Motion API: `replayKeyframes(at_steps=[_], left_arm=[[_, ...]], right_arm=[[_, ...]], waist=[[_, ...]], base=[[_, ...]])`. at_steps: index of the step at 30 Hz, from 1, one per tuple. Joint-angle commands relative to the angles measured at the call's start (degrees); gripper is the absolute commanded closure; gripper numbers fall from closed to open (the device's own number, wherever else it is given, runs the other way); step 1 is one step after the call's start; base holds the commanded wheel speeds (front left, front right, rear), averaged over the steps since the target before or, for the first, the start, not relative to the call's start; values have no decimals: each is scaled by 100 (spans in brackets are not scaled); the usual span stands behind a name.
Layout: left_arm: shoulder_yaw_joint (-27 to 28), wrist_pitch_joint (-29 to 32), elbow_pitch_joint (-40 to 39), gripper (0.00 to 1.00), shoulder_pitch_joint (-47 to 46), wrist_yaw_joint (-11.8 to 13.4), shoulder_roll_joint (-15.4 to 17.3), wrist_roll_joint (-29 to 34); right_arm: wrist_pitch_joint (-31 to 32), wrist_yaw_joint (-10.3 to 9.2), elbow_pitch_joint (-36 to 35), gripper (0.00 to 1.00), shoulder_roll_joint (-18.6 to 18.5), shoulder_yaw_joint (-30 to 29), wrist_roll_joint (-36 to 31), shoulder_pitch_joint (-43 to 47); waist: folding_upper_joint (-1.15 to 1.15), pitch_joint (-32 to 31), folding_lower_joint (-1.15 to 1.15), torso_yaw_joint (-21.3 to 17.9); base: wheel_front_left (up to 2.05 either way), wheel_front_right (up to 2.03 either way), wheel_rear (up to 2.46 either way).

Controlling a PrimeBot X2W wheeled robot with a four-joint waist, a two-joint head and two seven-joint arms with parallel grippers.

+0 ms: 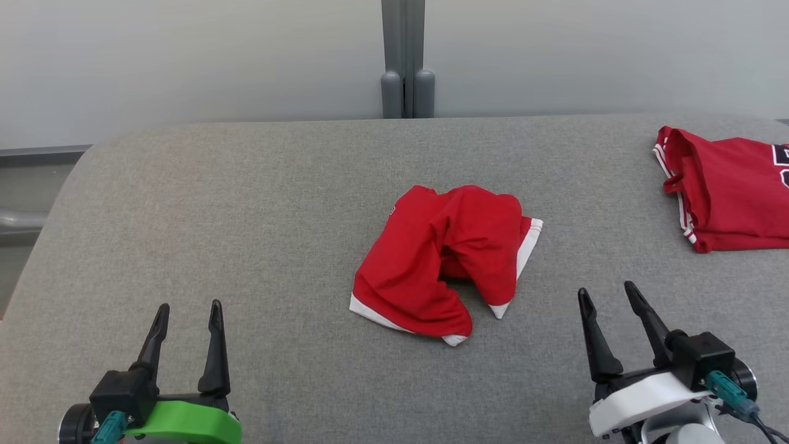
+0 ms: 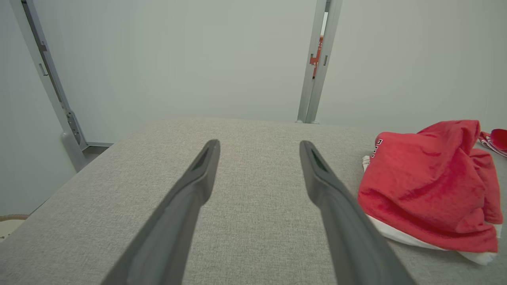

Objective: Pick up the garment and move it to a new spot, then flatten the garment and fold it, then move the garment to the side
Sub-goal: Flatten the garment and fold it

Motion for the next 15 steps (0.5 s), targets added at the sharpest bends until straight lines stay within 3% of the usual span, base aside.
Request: replayKeyframes(at_steps=[1, 9, 15], left_arm=[[-10, -15, 3, 0, -101, -12, 15, 12], [-71, -15, 4, 0, -195, -12, 1, 44], [-156, -15, 52, 0, -335, -12, -7, 36]], right_arm=[[-16, -10, 26, 0, -35, 114, 51, -131], [-16, -10, 539, 0, -129, 1058, 130, -708], [-16, -10, 1381, 0, -142, 1554, 281, -1145]], waist=[[0, 35, 0, 48], [0, 242, 0, 303], [0, 423, 0, 595]], base=[[0, 0, 0], [0, 0, 0], [0, 0, 0]])
